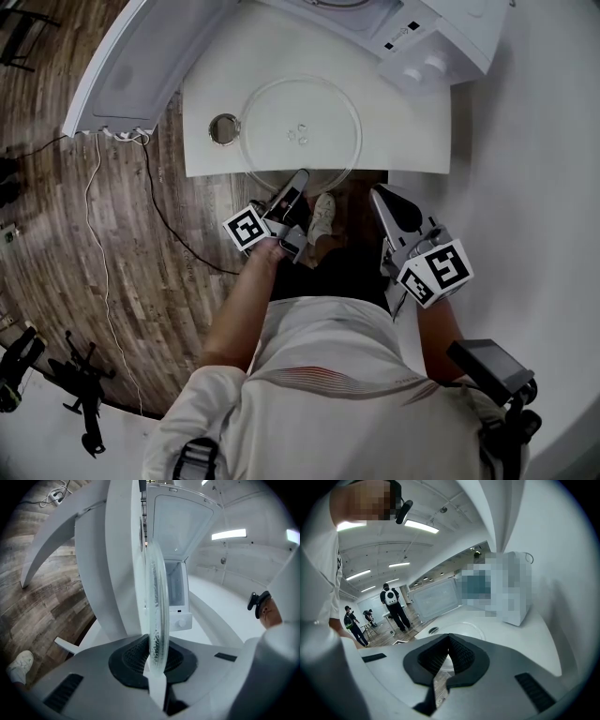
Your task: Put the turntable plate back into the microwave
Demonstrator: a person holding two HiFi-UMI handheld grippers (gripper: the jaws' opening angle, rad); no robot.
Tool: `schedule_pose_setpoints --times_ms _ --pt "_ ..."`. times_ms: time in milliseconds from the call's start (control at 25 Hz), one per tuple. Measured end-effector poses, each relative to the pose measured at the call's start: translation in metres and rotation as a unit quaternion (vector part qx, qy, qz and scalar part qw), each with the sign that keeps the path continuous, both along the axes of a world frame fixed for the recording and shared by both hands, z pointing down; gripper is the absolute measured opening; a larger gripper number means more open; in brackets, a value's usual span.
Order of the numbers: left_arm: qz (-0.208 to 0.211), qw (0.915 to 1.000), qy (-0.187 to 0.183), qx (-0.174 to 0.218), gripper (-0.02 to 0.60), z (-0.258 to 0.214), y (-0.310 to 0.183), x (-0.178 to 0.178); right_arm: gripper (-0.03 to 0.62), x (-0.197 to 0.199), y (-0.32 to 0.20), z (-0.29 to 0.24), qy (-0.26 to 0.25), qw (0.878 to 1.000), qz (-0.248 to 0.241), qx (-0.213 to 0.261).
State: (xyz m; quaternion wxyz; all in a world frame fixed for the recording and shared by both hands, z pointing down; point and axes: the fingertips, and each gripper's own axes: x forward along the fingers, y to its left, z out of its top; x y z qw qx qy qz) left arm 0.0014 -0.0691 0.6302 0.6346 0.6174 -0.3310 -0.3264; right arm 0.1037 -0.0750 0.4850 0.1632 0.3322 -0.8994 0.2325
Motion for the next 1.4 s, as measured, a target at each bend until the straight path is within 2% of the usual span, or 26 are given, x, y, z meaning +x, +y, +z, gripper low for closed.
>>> schedule_pose_setpoints --times_ms 360,560,720,960,1160,1400 --pt "-0.009 0.9994 -0.024 0.022 0.032 -0.011 0.002 -0.009 0.005 0.003 0.003 -0.005 0.002 1.0 0.003 -0.004" --pt "-0.003 0.9982 -0.028 0.054 0.032 -0.029 -0.003 -0.014 0.005 0.003 0.002 -0.005 0.001 1.0 0.005 -0.004" --pt "-0.013 0.9973 -0.016 0.07 0.032 -0.046 -0.018 -0.017 0.005 0.002 0.0 -0.007 -0.002 1.0 0.008 0.005" --pt "-0.026 0.9957 -0.022 0.086 0.032 -0.061 -0.059 -0.025 0.005 0.005 -0.003 -0.012 -0.005 1.0 0.021 0.017" --pt "-0.028 0.9949 -0.014 0.096 0.032 -0.086 -0.083 -0.036 0.005 0.0 0.002 -0.034 -0.002 0.998 0.053 0.036" --pt "-0.006 0.9955 -0.013 0.093 0.032 -0.104 -0.107 -0.044 0.005 -0.017 0.013 -0.057 -0.003 0.993 0.103 0.064"
